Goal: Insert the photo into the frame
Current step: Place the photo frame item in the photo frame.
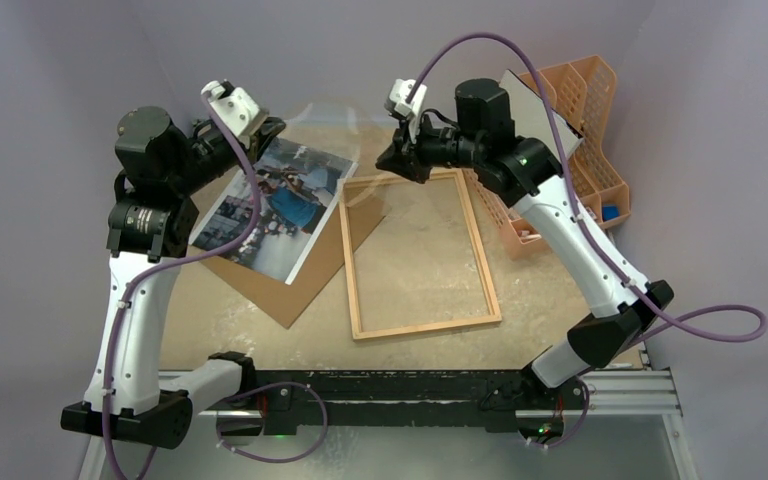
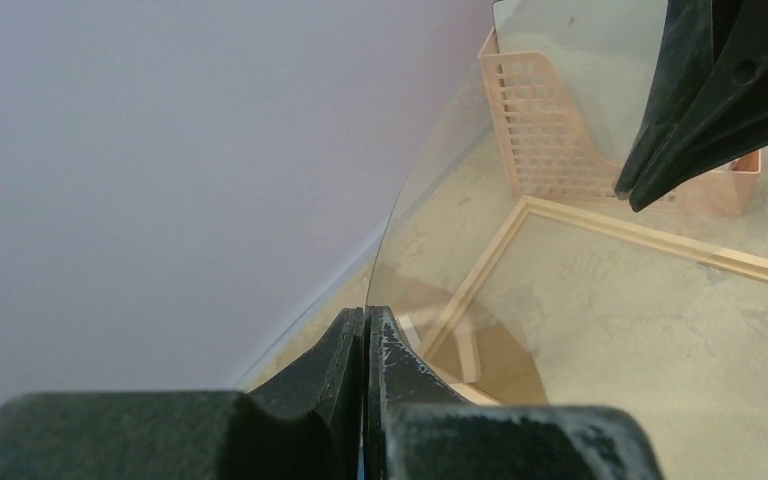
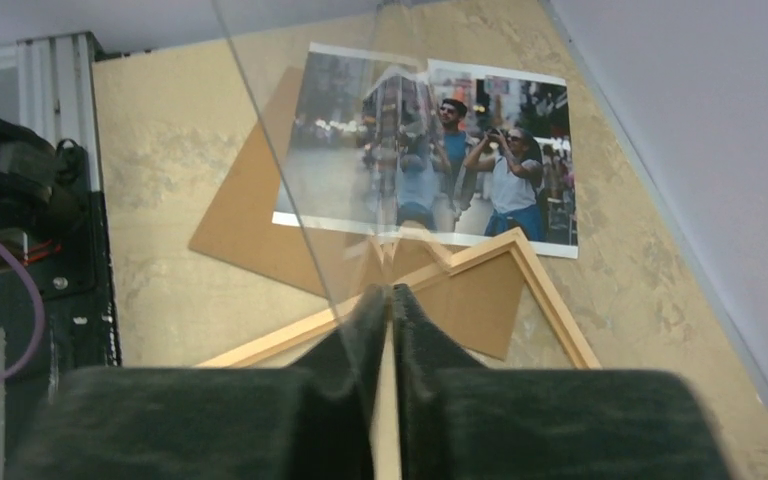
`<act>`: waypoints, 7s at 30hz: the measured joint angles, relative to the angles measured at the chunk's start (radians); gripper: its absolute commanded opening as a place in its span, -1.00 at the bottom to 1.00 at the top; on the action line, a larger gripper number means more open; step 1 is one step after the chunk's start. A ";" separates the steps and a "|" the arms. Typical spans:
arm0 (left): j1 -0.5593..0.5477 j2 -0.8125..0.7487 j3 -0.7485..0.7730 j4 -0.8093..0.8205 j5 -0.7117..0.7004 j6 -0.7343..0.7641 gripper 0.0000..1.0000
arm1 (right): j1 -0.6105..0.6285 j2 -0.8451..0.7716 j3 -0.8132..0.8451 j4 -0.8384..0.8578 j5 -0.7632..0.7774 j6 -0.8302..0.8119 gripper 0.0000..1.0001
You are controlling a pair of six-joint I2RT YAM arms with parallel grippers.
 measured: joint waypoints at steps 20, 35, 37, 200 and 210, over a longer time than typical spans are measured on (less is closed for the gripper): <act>-0.002 0.007 0.087 -0.042 -0.258 -0.100 0.58 | 0.000 -0.098 -0.075 0.079 0.079 0.061 -1.00; -0.002 -0.111 0.207 -0.038 -0.561 -0.308 0.68 | 0.000 0.046 -0.011 0.214 0.130 0.624 -1.00; -0.002 -0.111 0.203 -0.040 -0.586 -0.339 0.68 | 0.000 0.063 -0.005 0.230 0.129 0.701 -1.00; -0.073 0.640 -0.653 0.516 -0.301 -0.916 -0.43 | -0.393 0.163 -1.006 0.627 -0.181 1.030 -1.00; -0.073 0.604 -0.726 0.601 -0.320 -0.935 -0.47 | -0.392 0.164 -1.031 0.631 -0.180 1.056 -1.00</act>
